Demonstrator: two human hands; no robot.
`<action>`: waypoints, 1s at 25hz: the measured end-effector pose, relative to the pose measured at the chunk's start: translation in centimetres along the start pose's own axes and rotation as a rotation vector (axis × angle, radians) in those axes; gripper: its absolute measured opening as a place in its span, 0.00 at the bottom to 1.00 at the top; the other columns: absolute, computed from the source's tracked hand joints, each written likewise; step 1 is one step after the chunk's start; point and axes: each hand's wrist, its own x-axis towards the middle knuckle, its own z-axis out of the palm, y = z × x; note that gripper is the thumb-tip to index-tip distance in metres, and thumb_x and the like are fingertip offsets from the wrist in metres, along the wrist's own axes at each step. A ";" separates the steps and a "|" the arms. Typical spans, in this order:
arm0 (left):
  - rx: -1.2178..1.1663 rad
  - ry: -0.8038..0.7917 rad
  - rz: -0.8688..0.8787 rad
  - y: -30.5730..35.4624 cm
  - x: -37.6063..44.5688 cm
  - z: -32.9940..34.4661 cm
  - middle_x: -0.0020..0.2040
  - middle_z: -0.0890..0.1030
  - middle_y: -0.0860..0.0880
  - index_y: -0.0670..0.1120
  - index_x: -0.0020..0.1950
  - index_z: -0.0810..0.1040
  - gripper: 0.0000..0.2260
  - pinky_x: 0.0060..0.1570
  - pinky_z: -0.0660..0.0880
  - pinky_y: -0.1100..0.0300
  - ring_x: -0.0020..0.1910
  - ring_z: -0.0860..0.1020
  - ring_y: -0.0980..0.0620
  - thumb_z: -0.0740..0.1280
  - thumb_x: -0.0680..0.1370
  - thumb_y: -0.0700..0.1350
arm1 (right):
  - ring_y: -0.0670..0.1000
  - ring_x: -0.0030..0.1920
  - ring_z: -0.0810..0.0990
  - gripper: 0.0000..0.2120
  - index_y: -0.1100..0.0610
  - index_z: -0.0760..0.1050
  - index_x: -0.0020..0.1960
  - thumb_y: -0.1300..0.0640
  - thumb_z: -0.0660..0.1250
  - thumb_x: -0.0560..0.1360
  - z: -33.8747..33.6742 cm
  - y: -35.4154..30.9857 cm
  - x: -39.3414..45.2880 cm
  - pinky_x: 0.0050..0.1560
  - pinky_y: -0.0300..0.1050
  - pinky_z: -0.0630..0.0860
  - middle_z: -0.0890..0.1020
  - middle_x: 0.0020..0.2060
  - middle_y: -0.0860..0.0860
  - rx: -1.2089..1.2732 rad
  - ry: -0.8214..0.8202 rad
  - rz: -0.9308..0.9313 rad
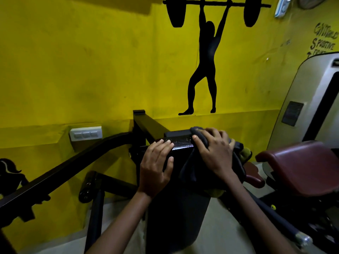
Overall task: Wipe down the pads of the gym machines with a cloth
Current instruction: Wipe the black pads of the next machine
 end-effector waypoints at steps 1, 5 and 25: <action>-0.018 0.010 0.010 -0.1 -0.1 0.1 0.58 0.79 0.44 0.44 0.62 0.73 0.13 0.66 0.68 0.55 0.63 0.73 0.48 0.60 0.78 0.43 | 0.54 0.61 0.68 0.25 0.45 0.76 0.61 0.35 0.52 0.75 0.0 0.7 -0.5 0.61 0.63 0.61 0.76 0.58 0.48 0.016 0.006 -0.074; -0.135 0.037 -0.009 -0.5 -0.1 0.3 0.58 0.79 0.43 0.42 0.61 0.74 0.13 0.66 0.68 0.53 0.63 0.74 0.48 0.62 0.77 0.42 | 0.56 0.58 0.73 0.27 0.52 0.78 0.59 0.35 0.55 0.72 -0.3 3.9 1.1 0.52 0.55 0.70 0.77 0.55 0.52 0.219 0.001 0.061; -0.329 0.135 -0.230 -0.4 -0.3 0.3 0.58 0.74 0.47 0.43 0.57 0.73 0.12 0.63 0.70 0.54 0.61 0.74 0.48 0.62 0.77 0.47 | 0.52 0.52 0.73 0.20 0.44 0.77 0.61 0.40 0.54 0.75 -0.5 -1.9 0.5 0.46 0.49 0.58 0.80 0.53 0.47 -0.127 -0.033 -0.418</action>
